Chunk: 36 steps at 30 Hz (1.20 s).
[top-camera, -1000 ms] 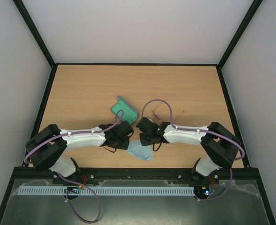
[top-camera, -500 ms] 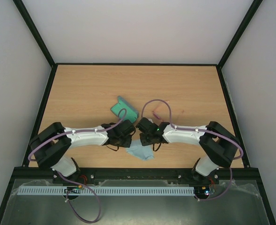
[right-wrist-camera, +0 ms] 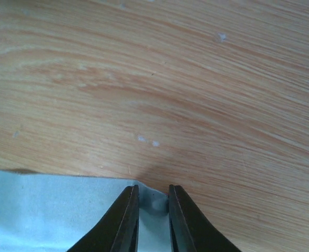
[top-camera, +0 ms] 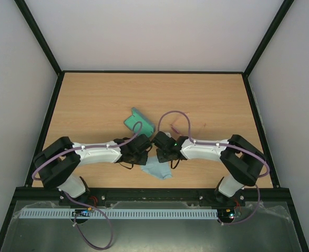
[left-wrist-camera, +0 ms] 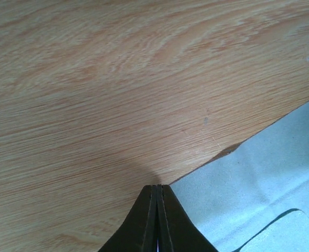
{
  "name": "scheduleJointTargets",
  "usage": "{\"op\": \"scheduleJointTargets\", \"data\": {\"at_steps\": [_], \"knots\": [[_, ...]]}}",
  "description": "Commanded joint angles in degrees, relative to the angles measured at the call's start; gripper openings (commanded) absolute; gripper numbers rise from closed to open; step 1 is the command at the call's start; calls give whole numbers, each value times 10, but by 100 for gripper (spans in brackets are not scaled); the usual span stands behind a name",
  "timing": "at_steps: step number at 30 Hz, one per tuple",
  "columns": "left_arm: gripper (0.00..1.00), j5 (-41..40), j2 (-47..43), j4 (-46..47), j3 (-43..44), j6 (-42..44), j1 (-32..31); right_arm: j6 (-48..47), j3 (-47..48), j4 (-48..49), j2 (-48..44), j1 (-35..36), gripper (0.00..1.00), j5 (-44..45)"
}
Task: Organize the sunglasses
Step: Adjust the glasses cleaning cloth at the center of the board.
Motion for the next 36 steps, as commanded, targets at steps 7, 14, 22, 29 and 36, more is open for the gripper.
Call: {"op": "scheduleJointTargets", "data": {"at_steps": [7,14,22,29,36], "knots": [[2,6,3,-23,-13,-7,-9,-2,2,-19,5,-2,1,-18],[2,-17,-40,-40,11,-10,-9,-6,14,-31,-63,-1,1,-17],[2,-35,-113,-58,28,-10,-10,-27,10,-38,-151,5,1,-27],[2,-59,-183,-93,58,-11,-19,-33,25,-63,-209,51,1,8],[2,-82,-250,-139,69,-20,-29,-21,40,-87,-274,81,1,24]]}}
